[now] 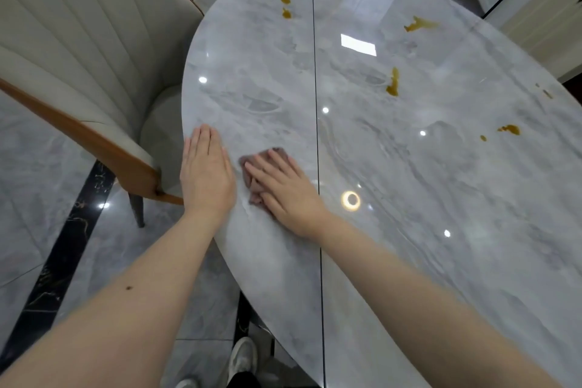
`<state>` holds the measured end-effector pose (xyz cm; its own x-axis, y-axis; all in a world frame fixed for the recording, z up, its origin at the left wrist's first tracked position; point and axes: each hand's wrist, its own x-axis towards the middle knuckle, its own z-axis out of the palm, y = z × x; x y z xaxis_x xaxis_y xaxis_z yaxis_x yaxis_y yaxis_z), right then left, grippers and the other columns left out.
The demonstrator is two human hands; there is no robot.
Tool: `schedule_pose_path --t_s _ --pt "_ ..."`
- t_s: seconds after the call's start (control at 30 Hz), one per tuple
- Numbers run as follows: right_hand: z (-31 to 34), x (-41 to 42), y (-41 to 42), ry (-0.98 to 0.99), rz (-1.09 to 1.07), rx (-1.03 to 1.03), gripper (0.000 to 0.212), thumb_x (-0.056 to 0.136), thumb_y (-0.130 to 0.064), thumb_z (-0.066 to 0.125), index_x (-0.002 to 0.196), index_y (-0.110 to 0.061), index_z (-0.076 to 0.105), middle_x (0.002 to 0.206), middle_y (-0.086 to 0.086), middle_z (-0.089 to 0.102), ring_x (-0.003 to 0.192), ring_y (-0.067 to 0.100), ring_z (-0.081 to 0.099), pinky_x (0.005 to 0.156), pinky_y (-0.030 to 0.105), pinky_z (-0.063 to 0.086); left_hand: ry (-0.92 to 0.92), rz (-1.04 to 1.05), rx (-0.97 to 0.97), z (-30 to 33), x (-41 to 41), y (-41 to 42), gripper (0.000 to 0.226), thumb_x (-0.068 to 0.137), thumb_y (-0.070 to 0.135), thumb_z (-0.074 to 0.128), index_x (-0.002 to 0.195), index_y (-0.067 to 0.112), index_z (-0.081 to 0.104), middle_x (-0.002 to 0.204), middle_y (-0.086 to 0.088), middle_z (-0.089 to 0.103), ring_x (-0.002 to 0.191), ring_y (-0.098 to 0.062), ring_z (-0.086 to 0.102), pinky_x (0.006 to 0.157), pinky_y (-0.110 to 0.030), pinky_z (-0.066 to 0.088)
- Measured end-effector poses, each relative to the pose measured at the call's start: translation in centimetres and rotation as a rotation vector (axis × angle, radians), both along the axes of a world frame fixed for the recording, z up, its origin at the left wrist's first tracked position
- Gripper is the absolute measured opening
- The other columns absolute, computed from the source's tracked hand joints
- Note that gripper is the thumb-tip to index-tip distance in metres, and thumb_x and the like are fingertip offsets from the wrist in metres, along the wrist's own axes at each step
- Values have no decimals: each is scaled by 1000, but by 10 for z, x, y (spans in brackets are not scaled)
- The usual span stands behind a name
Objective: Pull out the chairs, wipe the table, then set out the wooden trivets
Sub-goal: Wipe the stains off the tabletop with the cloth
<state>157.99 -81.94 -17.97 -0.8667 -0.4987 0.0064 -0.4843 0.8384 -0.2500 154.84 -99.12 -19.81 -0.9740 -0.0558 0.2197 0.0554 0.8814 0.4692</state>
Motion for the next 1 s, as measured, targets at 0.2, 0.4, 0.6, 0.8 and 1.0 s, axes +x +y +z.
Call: schedule_pose_path --t_s 0.2,0.4,0.6,0.8,1.0 --pt "35 58 -3 -351 -308 -662 33 100 -10 39 128 -6 56 128 2 59 112 -3 53 103 16 35 -29 -17 0 3 2 -2 46 102 16 29 142 -6 34 149 -20 33 142 -28 27 121 -36 10" --pt "67 45 12 -545 -741 -1100 26 102 -11 38 106 -17 63 101 -2 67 93 7 63 90 25 48 -42 -32 6 3 4 -4 47 102 16 27 144 -5 30 152 -19 29 143 -27 24 120 -33 6" --pt "19 62 21 -34 -286 -378 42 97 -3 36 135 -9 52 134 10 55 128 25 45 110 27 29 -19 -24 6 1 3 -4 45 103 14 28 143 -6 32 150 -20 32 142 -27 26 120 -33 8" --pt "7 48 19 -57 -138 -15 51 100 -35 22 149 -23 27 158 -7 18 147 19 11 119 36 8 -6 -8 4 0 3 -1 45 102 13 32 141 -7 35 148 -21 35 141 -29 28 120 -33 9" --pt "8 -63 9 -85 -311 18 54 98 -41 19 150 -26 25 159 -2 17 147 24 11 119 40 11 -4 8 17 2 1 0 43 101 12 34 139 -7 38 146 -21 38 140 -29 31 119 -34 12"
